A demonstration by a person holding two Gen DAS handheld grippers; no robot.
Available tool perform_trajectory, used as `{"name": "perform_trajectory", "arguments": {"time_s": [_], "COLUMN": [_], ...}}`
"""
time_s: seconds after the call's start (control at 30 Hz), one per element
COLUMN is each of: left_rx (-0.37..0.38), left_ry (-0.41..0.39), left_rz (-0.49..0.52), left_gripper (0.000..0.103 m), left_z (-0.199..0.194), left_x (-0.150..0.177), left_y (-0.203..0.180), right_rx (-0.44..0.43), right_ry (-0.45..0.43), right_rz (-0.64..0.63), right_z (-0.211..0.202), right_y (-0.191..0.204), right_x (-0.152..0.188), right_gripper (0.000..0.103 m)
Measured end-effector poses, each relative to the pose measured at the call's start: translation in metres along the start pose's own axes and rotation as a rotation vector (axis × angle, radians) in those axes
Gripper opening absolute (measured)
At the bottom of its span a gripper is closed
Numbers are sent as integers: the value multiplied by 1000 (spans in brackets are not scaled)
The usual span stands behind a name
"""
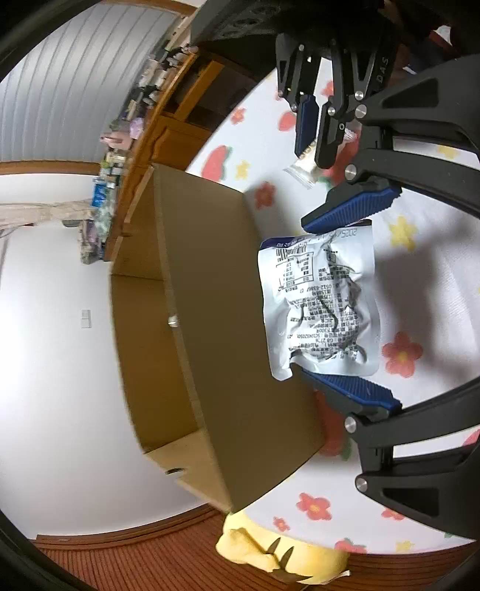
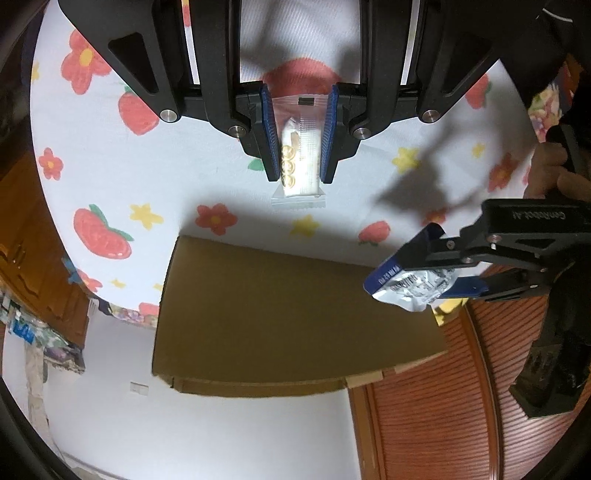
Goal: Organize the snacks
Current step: 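Carry both packs over the box and open both tools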
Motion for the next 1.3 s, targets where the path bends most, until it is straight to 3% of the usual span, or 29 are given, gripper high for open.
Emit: {"name": "perform_trajectory", "arguments": {"time_s": [0.57,0.87,1.1,1.2,1.23,1.3], "left_rx": [-3,-31,-48,-57,-65,-70], "left_ry": [-144,-149,-122,-130,-135,-131], "left_rz": [2,-6,-30,-27,-25,-21], "left_gripper": [73,73,74,74,74,75], "left_z": [-25,-1,30,36,37,39], "left_x": [-74,-103,-111,-112,-112,-112], "left_y": [15,38,51,51,51,53], "right_rx": [52,60,65,77,79,84], "right_ry": [-153,-175,-136,-123,-125,-119], "right_rz": [-91,-112,-104,-88,-76,-58], "right_z": [-35,-13,19,27,29,31], "right_y": [-24,-33,-44,-49,-51,-55], "right_x": [-94,-136,-154,-154,-154,-154], "right_gripper": [20,20,20,23,33,39]}}
Point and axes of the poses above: each gripper's, at about its wrist camera, not at the fingertips, and z roughly the way its jaws point, y to its left, x to its underside, the point moved 3 cm from there along z, roughly the way its jaws point, and after that the axes turned 12 degrees about -z, right-handed, at the moved point
